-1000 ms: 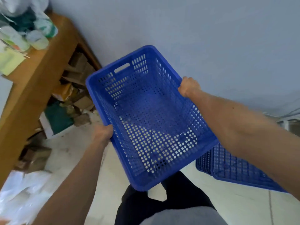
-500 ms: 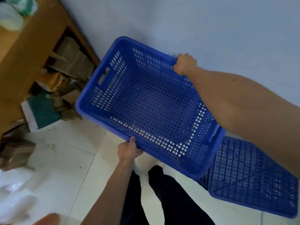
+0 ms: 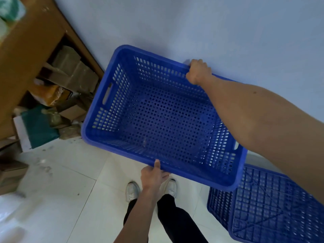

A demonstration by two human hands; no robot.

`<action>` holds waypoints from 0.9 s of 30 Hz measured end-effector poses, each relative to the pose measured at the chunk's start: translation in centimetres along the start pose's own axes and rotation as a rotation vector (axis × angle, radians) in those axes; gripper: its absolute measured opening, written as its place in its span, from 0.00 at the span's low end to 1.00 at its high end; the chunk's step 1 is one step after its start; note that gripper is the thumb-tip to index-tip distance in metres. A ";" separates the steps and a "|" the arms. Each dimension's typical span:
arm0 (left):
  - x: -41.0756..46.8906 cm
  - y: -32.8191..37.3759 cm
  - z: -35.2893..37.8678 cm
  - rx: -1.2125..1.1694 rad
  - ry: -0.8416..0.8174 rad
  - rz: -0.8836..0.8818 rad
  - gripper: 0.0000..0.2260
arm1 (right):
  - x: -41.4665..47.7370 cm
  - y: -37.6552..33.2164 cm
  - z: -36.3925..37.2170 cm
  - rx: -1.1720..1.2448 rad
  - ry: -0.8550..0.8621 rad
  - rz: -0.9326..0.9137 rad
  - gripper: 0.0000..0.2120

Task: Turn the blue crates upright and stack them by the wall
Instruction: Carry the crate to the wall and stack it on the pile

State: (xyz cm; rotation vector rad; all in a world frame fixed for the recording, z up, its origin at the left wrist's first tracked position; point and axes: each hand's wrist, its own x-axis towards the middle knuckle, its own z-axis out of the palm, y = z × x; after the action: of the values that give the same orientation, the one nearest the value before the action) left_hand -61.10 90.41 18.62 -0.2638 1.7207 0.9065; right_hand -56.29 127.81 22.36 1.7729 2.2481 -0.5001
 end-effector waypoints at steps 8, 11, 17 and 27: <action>0.6 1.3 0.8 0.035 -0.041 -0.015 0.11 | 2.5 1.3 1.0 0.032 -0.077 -0.042 0.27; 0.9 2.2 0.7 0.108 -0.048 -0.063 0.11 | 1.9 1.5 1.2 0.005 -0.105 -0.070 0.32; 1.0 3.9 -0.4 0.448 -0.040 -0.090 0.20 | -3.0 1.4 3.4 -0.043 -0.070 -0.199 0.37; 0.4 8.3 -1.6 1.534 0.018 0.301 0.32 | -19.9 1.6 11.8 -0.011 -0.352 -0.223 0.34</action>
State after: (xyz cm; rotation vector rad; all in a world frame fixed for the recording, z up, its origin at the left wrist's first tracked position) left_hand -67.29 95.08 22.05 1.0077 2.0162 -0.3945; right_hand -50.35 105.67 19.05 1.3102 2.1947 -0.7744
